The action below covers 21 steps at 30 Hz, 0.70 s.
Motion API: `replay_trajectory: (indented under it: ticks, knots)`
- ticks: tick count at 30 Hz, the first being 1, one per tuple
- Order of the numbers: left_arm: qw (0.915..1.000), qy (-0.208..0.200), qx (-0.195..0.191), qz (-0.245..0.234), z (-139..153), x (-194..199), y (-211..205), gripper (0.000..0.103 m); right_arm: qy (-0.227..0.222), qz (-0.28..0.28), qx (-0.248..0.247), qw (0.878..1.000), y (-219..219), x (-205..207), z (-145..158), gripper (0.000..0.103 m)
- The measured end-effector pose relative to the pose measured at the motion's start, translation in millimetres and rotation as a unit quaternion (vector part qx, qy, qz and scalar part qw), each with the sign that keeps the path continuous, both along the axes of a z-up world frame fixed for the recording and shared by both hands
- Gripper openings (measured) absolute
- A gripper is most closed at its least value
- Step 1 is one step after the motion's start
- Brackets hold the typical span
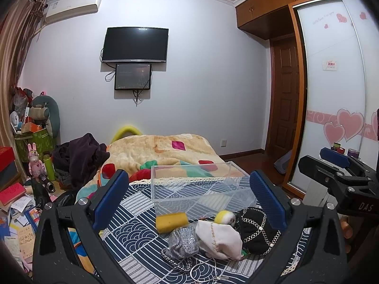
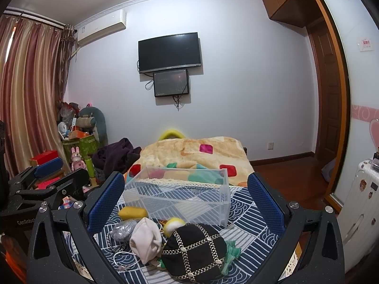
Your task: Organize soft objects
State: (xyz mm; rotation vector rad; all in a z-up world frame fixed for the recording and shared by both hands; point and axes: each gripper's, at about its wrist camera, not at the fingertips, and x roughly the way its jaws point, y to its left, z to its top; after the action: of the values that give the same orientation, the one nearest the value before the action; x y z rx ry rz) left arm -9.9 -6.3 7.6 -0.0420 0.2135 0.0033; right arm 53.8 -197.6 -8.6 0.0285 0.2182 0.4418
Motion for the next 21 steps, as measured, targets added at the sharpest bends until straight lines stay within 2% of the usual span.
replay_trajectory:
  ticks: [21]
  knots:
    - [1.0, -0.004, -0.001, 0.0, 3.0, -2.7, 0.0, 0.103, -0.003, 0.003, 0.003, 1.0, 1.0, -1.4, 3.7, 0.103]
